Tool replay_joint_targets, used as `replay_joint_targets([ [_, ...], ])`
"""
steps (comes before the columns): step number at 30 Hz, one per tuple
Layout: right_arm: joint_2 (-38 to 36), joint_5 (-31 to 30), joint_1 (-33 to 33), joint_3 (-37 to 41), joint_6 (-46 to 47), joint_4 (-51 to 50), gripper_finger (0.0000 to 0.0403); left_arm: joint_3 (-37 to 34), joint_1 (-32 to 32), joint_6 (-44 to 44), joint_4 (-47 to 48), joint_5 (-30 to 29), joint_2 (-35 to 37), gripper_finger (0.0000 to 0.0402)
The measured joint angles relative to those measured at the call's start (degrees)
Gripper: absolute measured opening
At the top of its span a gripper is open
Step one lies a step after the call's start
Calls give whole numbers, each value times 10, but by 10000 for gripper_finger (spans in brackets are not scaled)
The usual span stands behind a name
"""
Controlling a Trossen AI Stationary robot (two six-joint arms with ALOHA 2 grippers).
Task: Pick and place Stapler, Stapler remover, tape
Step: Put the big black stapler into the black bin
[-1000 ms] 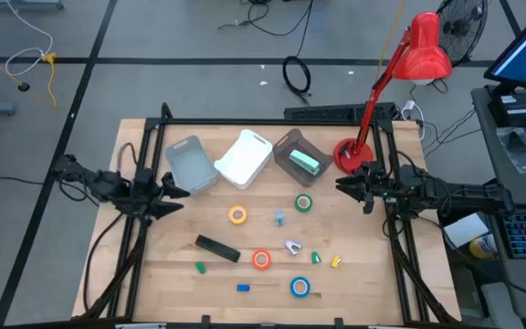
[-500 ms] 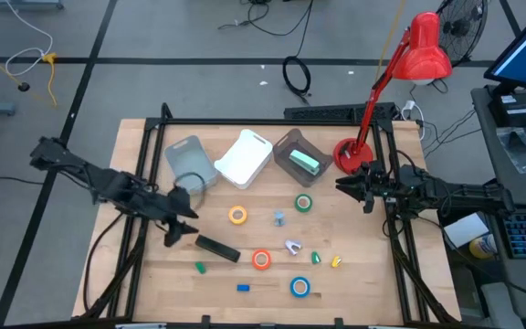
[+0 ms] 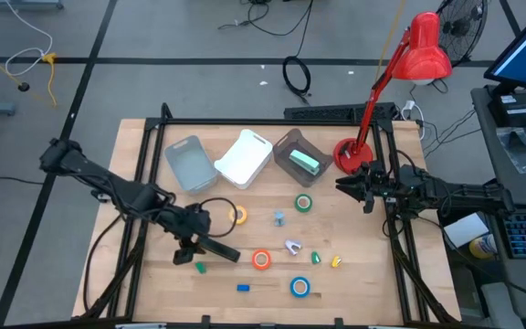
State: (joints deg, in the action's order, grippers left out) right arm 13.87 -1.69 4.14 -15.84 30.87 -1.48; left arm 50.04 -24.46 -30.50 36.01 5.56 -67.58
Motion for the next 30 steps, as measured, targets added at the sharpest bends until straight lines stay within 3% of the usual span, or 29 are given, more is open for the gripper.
replay_joint_targets([
  [9,0,0,0,0,0,0,105,0,0,18,18,-7,-1,241],
  [15,0,0,0,0,0,0,105,0,0,56,52,-57,-1,242],
  [21,0,0,0,0,0,0,105,0,-1,103,74,-57,-26,243],
  [30,0,0,0,0,0,0,105,-1,-8,131,73,-57,-98,322],
])
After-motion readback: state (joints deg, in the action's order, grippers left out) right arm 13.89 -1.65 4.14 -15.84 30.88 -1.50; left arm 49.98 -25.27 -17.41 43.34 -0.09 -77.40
